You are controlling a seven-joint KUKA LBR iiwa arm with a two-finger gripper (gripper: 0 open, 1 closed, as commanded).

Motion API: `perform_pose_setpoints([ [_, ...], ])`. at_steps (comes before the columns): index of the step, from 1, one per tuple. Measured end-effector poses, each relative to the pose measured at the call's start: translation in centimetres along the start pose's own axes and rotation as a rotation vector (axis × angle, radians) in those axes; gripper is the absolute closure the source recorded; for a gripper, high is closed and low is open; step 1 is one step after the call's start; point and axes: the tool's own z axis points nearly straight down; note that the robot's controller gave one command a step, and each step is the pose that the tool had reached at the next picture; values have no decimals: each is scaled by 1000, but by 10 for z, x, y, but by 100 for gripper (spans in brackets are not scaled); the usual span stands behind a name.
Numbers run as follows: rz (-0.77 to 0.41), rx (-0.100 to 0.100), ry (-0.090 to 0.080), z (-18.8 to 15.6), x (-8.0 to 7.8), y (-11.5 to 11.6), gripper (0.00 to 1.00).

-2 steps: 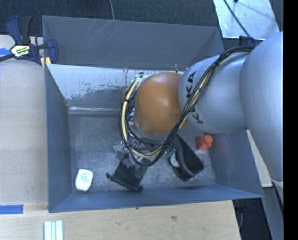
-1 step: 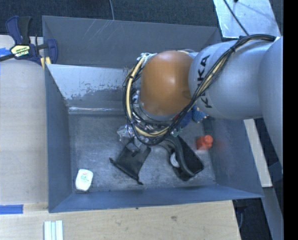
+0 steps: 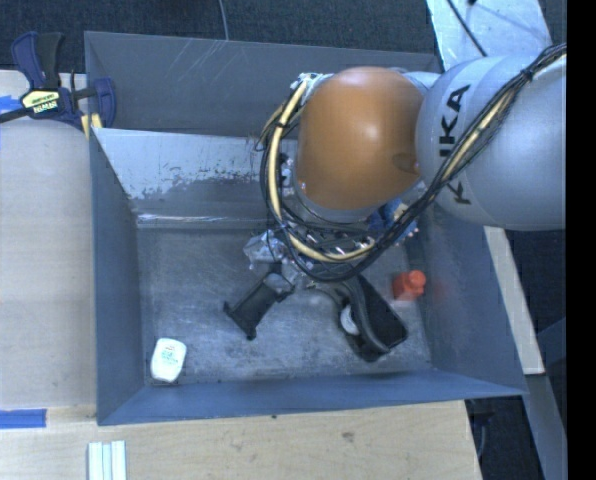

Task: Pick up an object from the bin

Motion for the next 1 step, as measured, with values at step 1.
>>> perform_pose_setpoints([
  [1,9,1,0,-57,2,-10,100],
])
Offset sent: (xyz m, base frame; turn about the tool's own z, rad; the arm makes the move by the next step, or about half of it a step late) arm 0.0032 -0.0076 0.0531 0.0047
